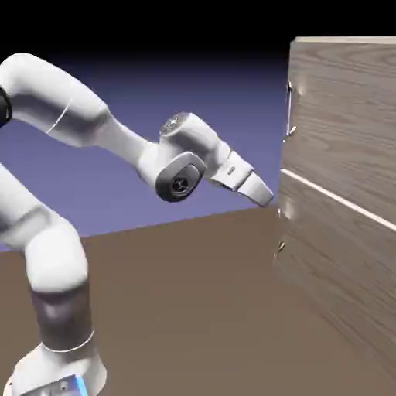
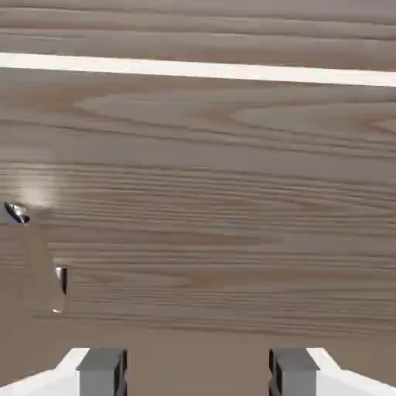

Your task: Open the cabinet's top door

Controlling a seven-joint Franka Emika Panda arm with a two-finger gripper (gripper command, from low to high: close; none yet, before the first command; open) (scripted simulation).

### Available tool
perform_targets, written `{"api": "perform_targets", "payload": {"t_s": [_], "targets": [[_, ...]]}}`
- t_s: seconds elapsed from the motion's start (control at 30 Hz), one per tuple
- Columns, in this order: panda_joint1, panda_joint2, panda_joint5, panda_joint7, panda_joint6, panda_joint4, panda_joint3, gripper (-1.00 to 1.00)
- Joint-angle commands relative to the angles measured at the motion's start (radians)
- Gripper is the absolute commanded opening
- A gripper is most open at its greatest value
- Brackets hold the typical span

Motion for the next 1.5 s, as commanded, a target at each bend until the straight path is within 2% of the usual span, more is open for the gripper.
{"api": "perform_targets", "payload": {"t_s": [0.0,1.47], "targets": [[-0.018,-0.004,0.044,-0.031,0.0,0.013,0.019,0.0],[-0.826,-0.177,1.957,-1.398,-0.005,0.569,0.858,0.0]]}}
